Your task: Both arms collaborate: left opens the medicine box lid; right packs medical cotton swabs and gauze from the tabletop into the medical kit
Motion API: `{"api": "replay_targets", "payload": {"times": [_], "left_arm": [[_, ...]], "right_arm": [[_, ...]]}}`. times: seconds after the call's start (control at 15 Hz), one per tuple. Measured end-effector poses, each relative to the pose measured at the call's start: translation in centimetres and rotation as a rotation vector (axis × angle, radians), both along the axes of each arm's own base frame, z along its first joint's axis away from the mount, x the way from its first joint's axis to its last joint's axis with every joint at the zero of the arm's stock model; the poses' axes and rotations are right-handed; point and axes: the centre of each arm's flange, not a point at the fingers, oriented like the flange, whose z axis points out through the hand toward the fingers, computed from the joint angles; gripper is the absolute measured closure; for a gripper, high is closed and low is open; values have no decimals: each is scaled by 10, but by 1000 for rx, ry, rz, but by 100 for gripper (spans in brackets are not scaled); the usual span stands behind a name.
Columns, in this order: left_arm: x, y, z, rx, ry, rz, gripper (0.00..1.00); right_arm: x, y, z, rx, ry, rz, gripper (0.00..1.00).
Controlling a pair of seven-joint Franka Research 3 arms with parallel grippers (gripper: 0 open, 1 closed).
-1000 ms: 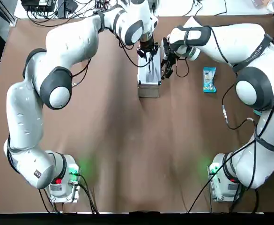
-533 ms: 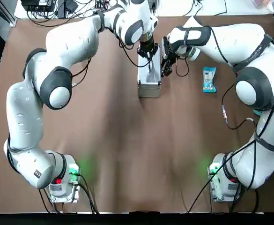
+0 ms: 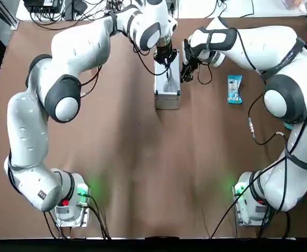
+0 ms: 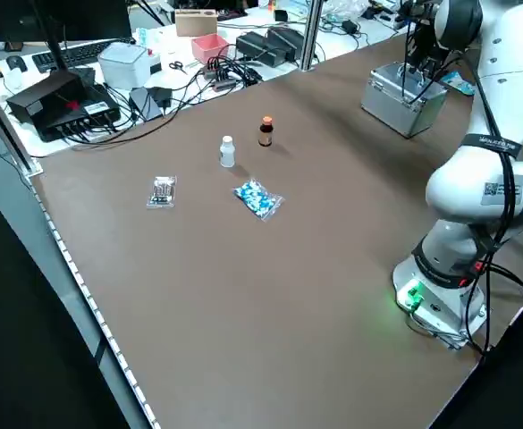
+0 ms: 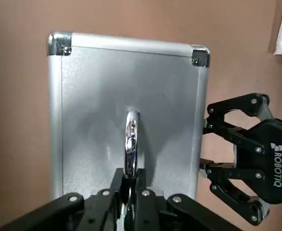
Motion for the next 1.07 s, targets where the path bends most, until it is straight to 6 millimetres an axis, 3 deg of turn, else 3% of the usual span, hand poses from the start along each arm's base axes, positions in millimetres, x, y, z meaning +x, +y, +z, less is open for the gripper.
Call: {"api": "replay_targets", "payload": {"times": [0.2,0.47,1.07], "left_arm": [[1,1,2,8,5,0,87],[4,11,23,41,20,1,87],[7,33,45,116,32,4,87]], "right_arm": [[-1,0,-1,0,5,5,66],[-1,0,-1,0,4,7,67],[-1,-1,-1,0,5,8,68]]}}
